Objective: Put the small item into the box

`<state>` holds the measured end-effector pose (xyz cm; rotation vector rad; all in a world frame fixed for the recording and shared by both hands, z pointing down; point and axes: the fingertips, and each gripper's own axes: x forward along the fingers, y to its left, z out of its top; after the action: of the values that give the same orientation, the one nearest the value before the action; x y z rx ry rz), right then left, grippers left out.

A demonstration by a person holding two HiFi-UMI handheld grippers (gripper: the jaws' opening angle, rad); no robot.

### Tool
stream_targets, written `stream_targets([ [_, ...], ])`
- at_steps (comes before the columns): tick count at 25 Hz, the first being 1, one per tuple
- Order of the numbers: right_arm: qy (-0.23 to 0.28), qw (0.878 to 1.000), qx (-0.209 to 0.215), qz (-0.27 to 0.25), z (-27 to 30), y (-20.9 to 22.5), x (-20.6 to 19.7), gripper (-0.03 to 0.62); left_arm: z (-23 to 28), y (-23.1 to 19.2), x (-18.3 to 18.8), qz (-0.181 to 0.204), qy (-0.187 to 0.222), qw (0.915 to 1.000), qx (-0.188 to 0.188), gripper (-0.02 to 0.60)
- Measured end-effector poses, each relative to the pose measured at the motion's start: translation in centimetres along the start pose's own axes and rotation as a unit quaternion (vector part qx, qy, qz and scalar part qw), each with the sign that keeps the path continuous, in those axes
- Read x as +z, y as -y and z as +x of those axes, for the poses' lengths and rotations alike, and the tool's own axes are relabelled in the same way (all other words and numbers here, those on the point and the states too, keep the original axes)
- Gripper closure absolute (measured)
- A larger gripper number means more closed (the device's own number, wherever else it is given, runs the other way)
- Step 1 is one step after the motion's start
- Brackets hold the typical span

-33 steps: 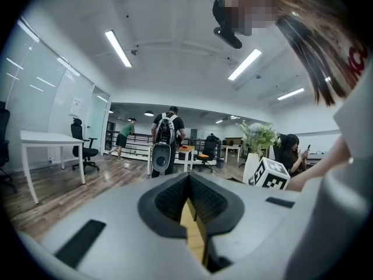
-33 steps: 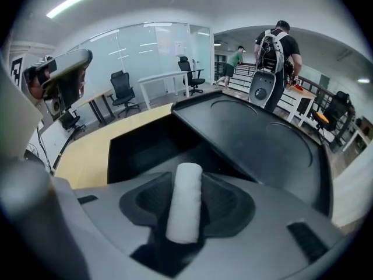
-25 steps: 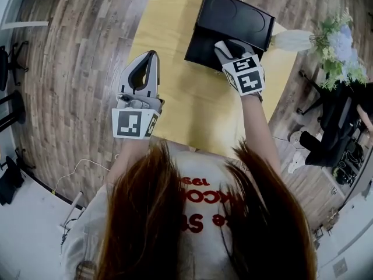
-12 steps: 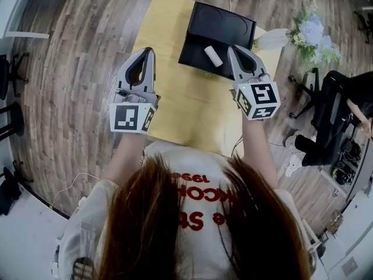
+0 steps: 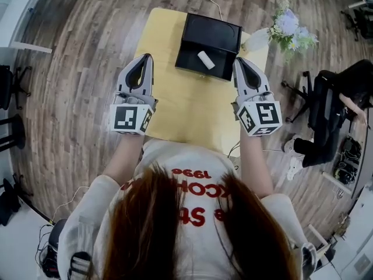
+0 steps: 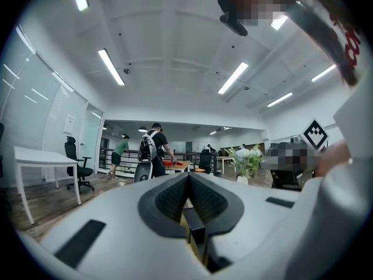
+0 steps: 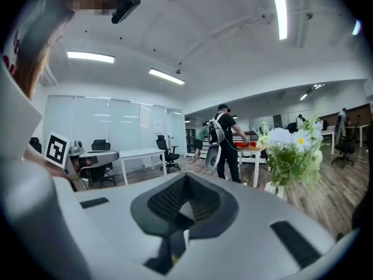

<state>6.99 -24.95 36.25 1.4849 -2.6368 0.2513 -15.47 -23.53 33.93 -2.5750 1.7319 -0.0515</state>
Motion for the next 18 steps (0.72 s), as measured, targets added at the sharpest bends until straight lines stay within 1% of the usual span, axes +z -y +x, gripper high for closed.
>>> stream_targets([
  [8, 0.029, 0.999, -0.024, 0.007, -3.9, 0.4, 1.4, 0.589, -1.1, 1.6, 0.9, 0.0, 0.007, 0.9999, -0.008, 0.575],
  [18, 0.046, 0.998, -0.04, 0.003, -5.0, 0.4, 2.2, 0.589, -1.1, 1.5, 1.4, 0.004, 0.014, 0.9998, -0.015, 0.574],
])
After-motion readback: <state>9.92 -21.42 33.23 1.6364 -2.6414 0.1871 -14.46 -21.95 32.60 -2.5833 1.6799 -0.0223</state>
